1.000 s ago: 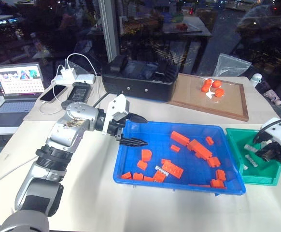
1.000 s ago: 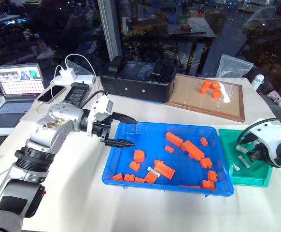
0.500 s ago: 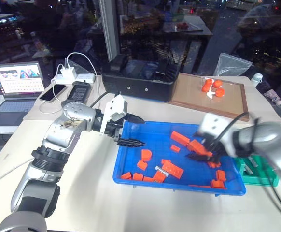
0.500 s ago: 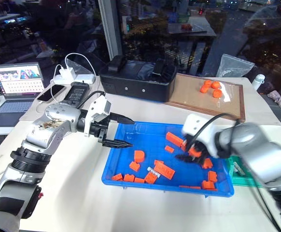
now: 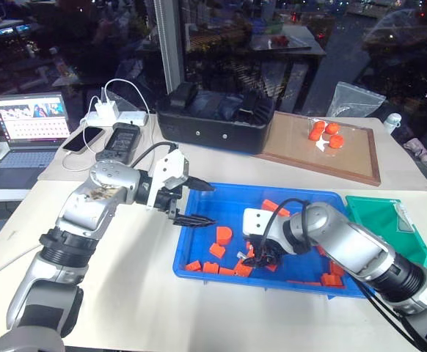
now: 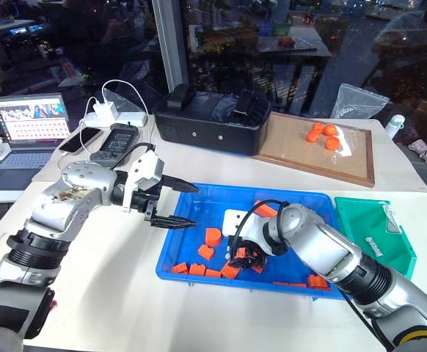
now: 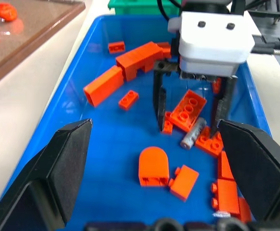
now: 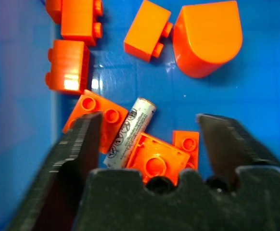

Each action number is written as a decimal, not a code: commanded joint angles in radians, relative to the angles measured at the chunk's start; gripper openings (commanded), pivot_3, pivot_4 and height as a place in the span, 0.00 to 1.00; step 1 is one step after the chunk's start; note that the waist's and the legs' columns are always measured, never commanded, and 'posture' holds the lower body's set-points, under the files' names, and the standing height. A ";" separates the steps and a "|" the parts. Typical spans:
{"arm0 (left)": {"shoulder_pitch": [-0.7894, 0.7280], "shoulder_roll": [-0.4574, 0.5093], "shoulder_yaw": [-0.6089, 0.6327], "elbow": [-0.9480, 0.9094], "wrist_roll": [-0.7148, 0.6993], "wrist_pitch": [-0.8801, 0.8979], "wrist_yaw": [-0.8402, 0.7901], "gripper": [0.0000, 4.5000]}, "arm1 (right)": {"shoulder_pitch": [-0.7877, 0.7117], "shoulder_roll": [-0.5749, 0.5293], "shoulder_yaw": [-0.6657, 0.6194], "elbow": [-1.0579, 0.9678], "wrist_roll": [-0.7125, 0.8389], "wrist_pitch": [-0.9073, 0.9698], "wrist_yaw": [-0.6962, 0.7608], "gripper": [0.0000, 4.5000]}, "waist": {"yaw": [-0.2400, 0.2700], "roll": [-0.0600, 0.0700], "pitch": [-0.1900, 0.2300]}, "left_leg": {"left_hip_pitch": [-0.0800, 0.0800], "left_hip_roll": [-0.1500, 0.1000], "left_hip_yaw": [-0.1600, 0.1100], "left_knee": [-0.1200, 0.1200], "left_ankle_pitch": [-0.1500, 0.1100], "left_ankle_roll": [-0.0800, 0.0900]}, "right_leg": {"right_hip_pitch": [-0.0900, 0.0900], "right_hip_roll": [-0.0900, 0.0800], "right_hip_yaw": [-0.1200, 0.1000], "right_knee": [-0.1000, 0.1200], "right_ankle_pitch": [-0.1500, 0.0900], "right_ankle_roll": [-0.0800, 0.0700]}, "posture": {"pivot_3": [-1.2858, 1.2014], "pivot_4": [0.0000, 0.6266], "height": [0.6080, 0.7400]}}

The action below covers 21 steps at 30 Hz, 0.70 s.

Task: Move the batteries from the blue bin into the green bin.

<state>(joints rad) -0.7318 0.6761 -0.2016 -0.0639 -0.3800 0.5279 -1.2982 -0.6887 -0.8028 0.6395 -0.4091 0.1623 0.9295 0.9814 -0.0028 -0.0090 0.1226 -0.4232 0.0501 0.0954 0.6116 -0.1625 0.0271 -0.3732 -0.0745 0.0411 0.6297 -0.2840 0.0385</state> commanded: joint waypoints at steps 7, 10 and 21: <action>-0.002 0.016 0.033 -0.044 -0.018 0.005 0.016 1.00 | -0.021 0.016 -0.012 0.009 -0.024 0.028 0.000 0.60 | 0.000 0.000 0.000 | 0.000 0.000 0.000 0.000 0.000 0.000 | 0.000 0.000 0.000 0.000 0.000 0.000 | 0.52 0.24 1.00; -0.006 0.016 0.030 -0.042 -0.017 0.004 0.018 1.00 | 0.002 0.025 0.001 0.018 -0.028 0.034 -0.006 0.60 | 0.000 0.000 0.000 | 0.000 0.000 0.000 0.000 0.000 0.000 | 0.000 0.000 0.000 0.000 0.000 0.000 | 0.52 0.24 1.00; -0.007 0.021 0.029 -0.043 -0.015 0.004 0.019 1.00 | 0.052 0.035 0.019 0.044 -0.036 0.065 0.000 0.29 | -0.001 -0.003 -0.002 | 0.003 0.000 0.000 0.000 0.000 0.000 | 0.002 0.000 0.000 0.000 0.000 0.000 | 0.52 0.24 1.00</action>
<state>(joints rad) -0.7286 0.6838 -0.1949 -0.0750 -0.3868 0.5324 -1.2806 -0.6598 -0.7615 0.6279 -0.3841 0.1406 0.9666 0.9822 -0.0037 -0.0119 0.1207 -0.4204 0.0503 0.0954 0.6112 -0.1625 0.0270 -0.3709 -0.0744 0.0409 0.6296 -0.2842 0.0382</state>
